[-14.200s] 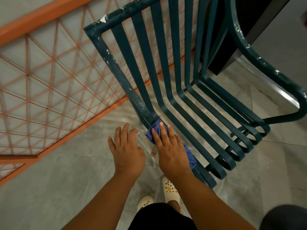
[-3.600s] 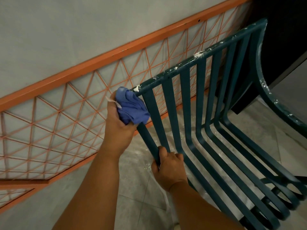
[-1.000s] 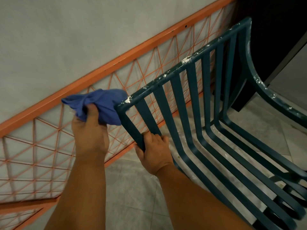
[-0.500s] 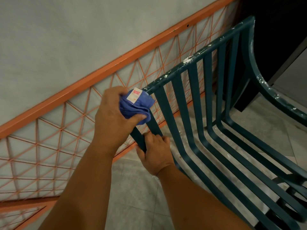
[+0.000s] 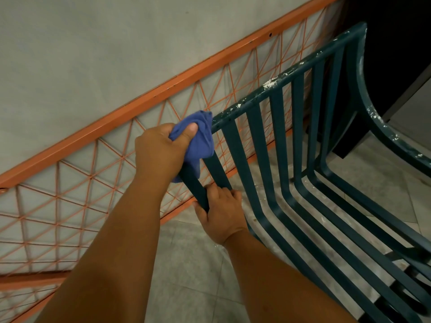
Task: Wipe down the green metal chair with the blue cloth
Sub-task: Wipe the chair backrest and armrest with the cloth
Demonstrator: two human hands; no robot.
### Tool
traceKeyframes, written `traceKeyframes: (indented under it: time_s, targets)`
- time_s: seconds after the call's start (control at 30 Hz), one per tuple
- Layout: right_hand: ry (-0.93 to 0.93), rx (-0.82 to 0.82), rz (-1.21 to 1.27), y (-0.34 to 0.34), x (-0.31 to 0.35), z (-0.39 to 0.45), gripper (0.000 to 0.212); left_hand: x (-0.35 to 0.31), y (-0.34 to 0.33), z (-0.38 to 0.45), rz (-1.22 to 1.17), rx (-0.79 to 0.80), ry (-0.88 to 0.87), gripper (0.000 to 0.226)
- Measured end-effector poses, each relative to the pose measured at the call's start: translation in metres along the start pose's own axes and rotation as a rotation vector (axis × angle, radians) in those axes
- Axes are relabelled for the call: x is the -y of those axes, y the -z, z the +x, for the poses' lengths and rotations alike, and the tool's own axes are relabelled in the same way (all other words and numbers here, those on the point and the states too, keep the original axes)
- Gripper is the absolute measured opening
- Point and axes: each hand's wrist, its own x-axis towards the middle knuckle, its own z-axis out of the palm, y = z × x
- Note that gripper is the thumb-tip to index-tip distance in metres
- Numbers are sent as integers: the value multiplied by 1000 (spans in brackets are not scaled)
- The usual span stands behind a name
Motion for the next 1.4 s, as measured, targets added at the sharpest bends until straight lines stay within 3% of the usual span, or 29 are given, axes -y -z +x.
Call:
traceKeyframes:
  time_s: [0.07, 0.2, 0.33, 0.47, 0.53, 0.73, 0.93, 1.03, 1.1, 1.17, 1.27, 1.33, 1.4]
  targets:
    - [3, 0, 0, 0, 0, 0, 30, -2, 2, 7, -73, 40, 111, 43]
    - [5, -17, -16, 0, -1, -1, 28, -2, 5, 11, -214, 71, 248, 30]
    - [2, 9, -7, 0, 1, -1, 27, 0, 6, -4, -124, 39, 3, 9]
    - [6, 5, 1, 1, 1, -1, 26, 16, 7, -17, -16, 135, -247, 41]
    - [10, -5, -5, 0, 1, -1, 26, 24, 4, -20, 93, 105, -350, 54]
    - [18, -25, -9, 0, 0, 0, 26, 15, -5, -9, 220, -39, -328, 31]
    - [20, 12, -1, 1, 0, 1, 30, 0, -6, 6, 134, -54, -6, 49]
    - [14, 58, 26, 3, -1, 2, 33, -2, -4, 11, -115, -7, 246, 42]
    - [-30, 78, 153, 8, -1, 0, 48, -3, -3, 12, -328, 26, 417, 36]
    - [-21, -103, 228, 22, 5, -1, 53, -3, 0, 11, -472, 54, 517, 26]
    - [98, -465, 221, 58, 30, 13, 31, -1, 5, 9, -504, 36, 545, 22]
    - [193, -574, 237, 82, 48, 29, 22, 3, 9, 4, -499, -49, 580, 22]
    - [245, -573, 321, 99, 59, 39, 19, 8, 12, -2, -558, -177, 610, 25]
